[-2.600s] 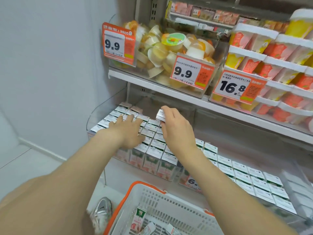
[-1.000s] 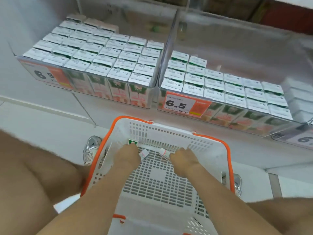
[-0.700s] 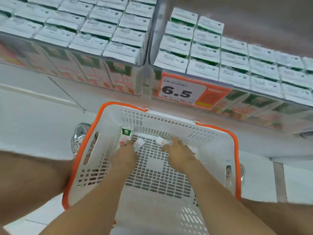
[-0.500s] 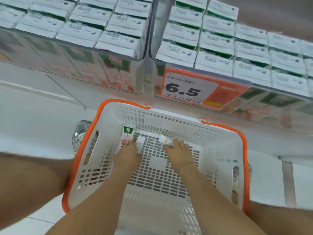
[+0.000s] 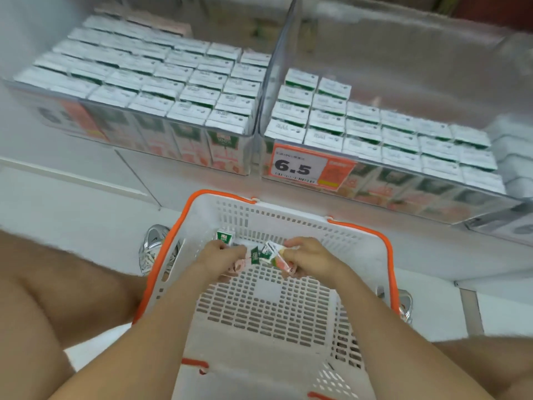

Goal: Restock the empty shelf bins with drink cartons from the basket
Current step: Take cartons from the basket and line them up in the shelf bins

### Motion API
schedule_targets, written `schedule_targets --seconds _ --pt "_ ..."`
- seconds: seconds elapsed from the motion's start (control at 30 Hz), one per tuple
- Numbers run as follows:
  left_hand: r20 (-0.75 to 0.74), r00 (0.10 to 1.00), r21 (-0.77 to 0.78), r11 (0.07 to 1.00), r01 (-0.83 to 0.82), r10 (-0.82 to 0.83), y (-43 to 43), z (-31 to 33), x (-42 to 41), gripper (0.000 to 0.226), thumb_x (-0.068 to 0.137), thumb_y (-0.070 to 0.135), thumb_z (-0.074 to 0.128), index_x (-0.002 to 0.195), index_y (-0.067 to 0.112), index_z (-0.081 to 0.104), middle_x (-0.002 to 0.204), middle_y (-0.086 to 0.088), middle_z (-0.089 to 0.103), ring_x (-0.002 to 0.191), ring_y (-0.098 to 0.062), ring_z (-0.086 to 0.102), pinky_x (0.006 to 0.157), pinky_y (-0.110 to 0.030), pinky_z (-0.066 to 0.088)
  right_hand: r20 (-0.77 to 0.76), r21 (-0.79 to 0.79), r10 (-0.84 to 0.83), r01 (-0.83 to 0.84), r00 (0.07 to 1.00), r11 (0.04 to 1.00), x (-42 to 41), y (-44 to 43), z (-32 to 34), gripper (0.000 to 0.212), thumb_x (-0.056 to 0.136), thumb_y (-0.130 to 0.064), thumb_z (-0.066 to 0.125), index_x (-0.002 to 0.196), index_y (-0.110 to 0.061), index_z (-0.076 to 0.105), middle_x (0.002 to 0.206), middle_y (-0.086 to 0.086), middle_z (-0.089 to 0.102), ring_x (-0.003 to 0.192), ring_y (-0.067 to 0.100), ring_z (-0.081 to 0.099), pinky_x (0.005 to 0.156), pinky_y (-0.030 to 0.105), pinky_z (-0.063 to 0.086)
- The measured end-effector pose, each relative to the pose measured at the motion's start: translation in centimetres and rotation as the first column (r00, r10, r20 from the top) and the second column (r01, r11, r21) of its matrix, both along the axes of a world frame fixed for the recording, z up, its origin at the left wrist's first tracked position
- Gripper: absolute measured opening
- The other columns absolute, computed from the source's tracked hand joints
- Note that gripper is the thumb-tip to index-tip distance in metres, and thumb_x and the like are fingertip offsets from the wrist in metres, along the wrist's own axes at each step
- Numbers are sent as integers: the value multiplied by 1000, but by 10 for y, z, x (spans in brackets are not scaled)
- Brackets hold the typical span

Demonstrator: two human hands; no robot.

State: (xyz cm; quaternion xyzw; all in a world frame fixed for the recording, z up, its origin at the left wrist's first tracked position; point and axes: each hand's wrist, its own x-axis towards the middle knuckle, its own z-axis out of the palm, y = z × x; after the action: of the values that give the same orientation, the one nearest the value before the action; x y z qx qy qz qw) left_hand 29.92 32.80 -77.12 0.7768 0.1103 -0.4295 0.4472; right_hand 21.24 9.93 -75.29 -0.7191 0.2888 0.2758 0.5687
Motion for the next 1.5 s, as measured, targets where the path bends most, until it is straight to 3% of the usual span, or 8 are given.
schedule_targets --seconds 0.2,0.43,0.6,0.83,1.0,1.1,1.3,1.5 --pt "-36 934 -90 932 352 -356 -1 97 -5 32 80 22 78 99 0 63 80 -9 74 76 -21 76 86 -41 64 -15 216 193 -185 981 959 -22 3 90 36 94 3 65 129 3 59 115 24 73 108 38 74 102 51 56" --pt "-8 811 -119 806 580 -585 16 188 -1 76 69 -6 91 133 10 54 125 -17 66 103 -35 75 93 -50 61 154 29 320 -328 935 944 -38 29 177 46 83 -16 86 121 -21 60 107 8 73 82 17 69 67 30 51" --pt "166 686 -212 653 727 -709 26 249 1 82 76 -5 88 145 26 55 139 -9 58 119 -29 69 98 -48 59 435 -22 105 -106 894 994 -35 40 229 51 85 -8 85 126 -15 55 99 2 71 75 9 67 58 20 50" --pt "438 809 -369 742 559 -392 15 304 8 42 89 -1 77 126 17 69 123 -8 74 112 -34 72 94 -47 59 758 -22 -72 136 649 990 -23 31 275 48 93 -16 78 136 -27 60 107 5 77 91 16 71 76 33 59" --pt "734 642 -236 803 548 -221 -4 339 21 26 88 17 83 111 21 70 110 2 78 100 -20 76 91 -48 61 806 -282 25 347 591 894 1 3 309 44 100 -19 61 139 -27 43 91 -5 72 74 5 68 71 33 57" --pt "813 537 -147 812 565 -226 -19 345 31 27 89 20 82 112 27 68 106 9 79 97 -13 75 90 -45 60 779 -489 191 388 597 781 20 -28 315 46 96 -13 64 137 -25 48 99 -4 66 78 0 66 68 17 52" --pt "841 532 -205 854 478 -97 -56 334 47 30 90 19 82 114 28 67 100 10 78 92 -9 74 90 -40 60 415 -905 599 239 685 352 68 -95 282 60 96 6 59 145 -25 45 122 9 60 106 30 50 89 43 47" --pt "829 556 -231 872 432 -56 -75 324 50 26 96 19 74 117 33 69 108 11 76 97 -8 75 94 -45 60 277 -874 472 15 837 487 92 -96 265 58 101 -1 54 153 -24 42 143 15 47 129 33 48 103 40 44"
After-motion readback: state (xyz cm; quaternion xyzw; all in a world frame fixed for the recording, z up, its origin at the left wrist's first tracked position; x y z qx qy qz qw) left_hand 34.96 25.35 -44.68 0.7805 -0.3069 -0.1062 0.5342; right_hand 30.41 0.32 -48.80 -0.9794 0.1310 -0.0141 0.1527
